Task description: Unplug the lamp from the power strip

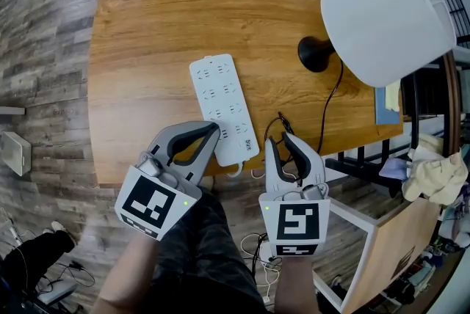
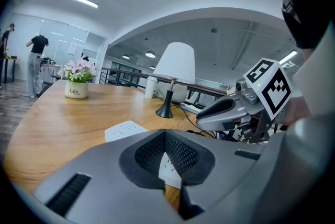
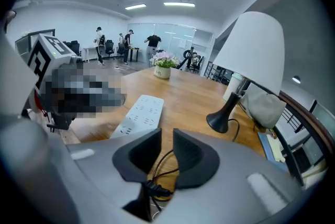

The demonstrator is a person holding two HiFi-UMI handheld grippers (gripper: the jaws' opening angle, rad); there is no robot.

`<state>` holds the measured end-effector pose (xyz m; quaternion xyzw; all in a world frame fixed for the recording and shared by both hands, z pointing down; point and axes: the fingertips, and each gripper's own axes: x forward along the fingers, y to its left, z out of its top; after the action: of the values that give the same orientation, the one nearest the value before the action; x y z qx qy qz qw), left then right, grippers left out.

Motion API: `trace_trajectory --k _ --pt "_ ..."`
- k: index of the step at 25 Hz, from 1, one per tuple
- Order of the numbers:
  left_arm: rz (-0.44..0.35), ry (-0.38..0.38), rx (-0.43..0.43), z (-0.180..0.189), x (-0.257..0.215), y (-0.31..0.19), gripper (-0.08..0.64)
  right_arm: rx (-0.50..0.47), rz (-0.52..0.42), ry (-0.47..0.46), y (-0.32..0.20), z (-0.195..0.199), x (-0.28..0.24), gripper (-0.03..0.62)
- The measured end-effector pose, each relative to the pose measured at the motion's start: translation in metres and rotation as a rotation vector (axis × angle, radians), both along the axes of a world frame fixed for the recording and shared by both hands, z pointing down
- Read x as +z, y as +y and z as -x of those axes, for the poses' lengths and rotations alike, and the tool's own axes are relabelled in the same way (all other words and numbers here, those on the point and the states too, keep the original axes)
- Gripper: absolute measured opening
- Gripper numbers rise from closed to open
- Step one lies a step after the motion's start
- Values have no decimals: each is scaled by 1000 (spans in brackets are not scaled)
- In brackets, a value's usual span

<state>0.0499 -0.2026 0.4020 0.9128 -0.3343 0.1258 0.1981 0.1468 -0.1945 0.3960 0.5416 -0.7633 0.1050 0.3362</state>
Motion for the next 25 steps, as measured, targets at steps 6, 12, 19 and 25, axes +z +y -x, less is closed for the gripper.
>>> trace_trajectory --k 6,12,19,25 --pt "-16 17 -20 3 -8 6 -5 6 -72 -70 6 6 -12 8" --pt "-52 20 -41 9 -23 5 -5 -22 -110 -147 13 17 -28 8" --pt "-100 54 -84 20 -50 -1 -5 -9 -194 -229 12 14 -59 8" --pt "-137 74 -101 25 -74 -1 -5 2 -232 -302 16 15 -84 8"
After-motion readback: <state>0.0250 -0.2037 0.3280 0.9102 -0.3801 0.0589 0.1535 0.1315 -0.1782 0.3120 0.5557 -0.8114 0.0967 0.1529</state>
